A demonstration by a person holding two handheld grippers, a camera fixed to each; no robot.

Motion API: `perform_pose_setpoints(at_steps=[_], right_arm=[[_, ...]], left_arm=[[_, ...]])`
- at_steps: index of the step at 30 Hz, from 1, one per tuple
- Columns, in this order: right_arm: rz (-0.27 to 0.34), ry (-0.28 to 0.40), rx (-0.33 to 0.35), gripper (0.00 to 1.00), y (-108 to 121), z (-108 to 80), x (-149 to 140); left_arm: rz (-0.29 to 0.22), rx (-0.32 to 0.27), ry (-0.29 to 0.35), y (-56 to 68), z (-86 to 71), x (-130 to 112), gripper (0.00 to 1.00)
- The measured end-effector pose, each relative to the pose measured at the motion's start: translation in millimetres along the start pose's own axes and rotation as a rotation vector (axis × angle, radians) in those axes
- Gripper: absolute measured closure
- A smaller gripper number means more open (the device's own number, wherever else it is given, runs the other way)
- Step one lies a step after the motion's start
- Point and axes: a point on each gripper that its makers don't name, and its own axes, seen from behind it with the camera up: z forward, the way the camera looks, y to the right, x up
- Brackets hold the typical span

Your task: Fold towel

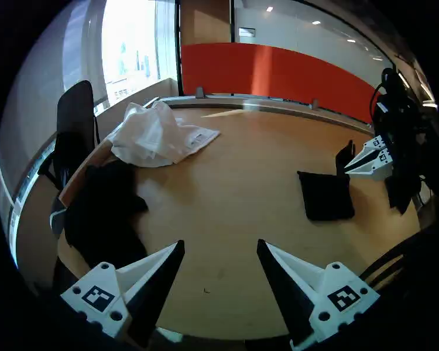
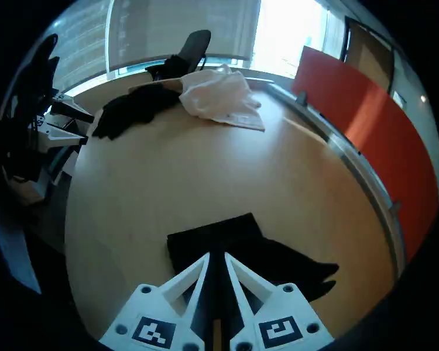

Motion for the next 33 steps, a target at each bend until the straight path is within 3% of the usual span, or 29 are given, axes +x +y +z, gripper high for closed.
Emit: perform_pose_setpoints(at_steps=[8,22,27,33], right_arm=[[0.004,-0.043,0.033,0.97,-9,21.9,-15],[0.01,-0.044,0.034,0.93,-7,26.1,-14],[0.014,-0.037,0.03,0.69,-7,25.2,-12],[0.03,-0.029,0.016,0.29,-6,23.5,-12]], left_arm=[[-0.019,0.024,-0.005,-7.2,-3.8,-6,0.08],[-0.006,0.026,-0.009,-5.9,-3.5,-6,0.08],[-0.006,0.03,-0.01,-6.6,-3.3,-6,0.08],[-0.006,0.034,-0.011,-7.1,-3.6,-7,0.08]])
